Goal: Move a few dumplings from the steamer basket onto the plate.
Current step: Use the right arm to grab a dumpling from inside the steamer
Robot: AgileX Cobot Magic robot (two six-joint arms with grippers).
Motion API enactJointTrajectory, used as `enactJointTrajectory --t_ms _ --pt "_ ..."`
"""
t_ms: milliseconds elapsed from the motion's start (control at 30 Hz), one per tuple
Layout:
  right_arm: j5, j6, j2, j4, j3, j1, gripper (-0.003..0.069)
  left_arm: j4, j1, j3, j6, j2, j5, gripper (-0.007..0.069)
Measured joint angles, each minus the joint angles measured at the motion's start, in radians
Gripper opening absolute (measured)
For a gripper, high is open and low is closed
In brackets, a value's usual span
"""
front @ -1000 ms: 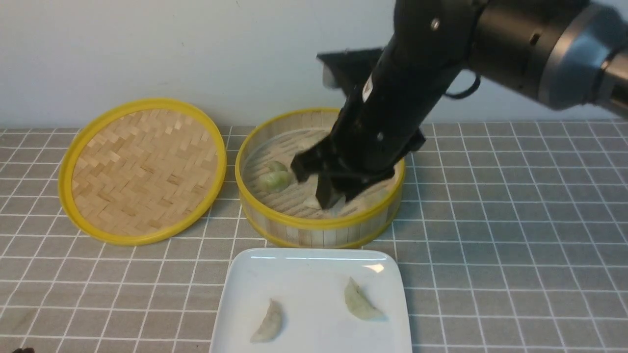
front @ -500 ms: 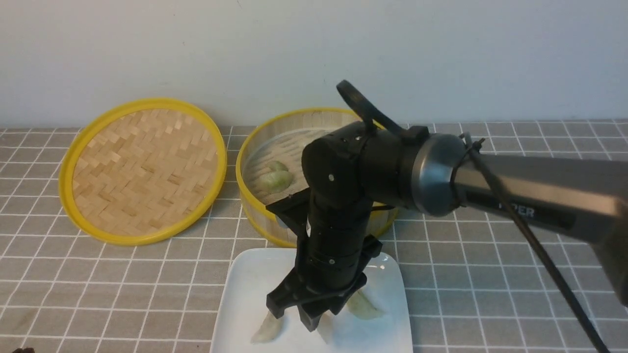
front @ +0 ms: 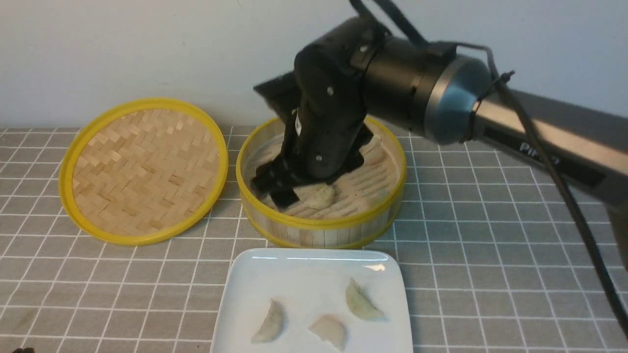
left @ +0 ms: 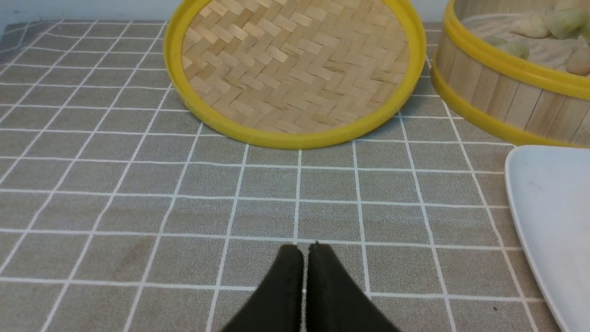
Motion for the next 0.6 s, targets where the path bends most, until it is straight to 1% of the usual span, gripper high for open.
enactJointTrajectory --t_ms 33,133,300,600 --pt "0.001 0.002 0.005 0.001 -0.013 -0.008 0.0585 0.000 0.000 0.000 0.000 0.000 0.000 -0.0005" --pt "0.000 0.011 0.070 0.003 -0.107 -0.075 0.0585 0.000 0.000 0.000 0.000 0.000 0.000 -0.0005" --pt "-0.011 0.020 0.172 0.011 -0.167 -0.126 0.0585 0.000 0.000 0.000 0.000 0.000 0.000 -0.0005" --pt "-0.033 0.022 0.289 0.072 -0.174 -0.123 0.0585 0.000 0.000 0.000 0.000 0.000 0.000 -0.0005"
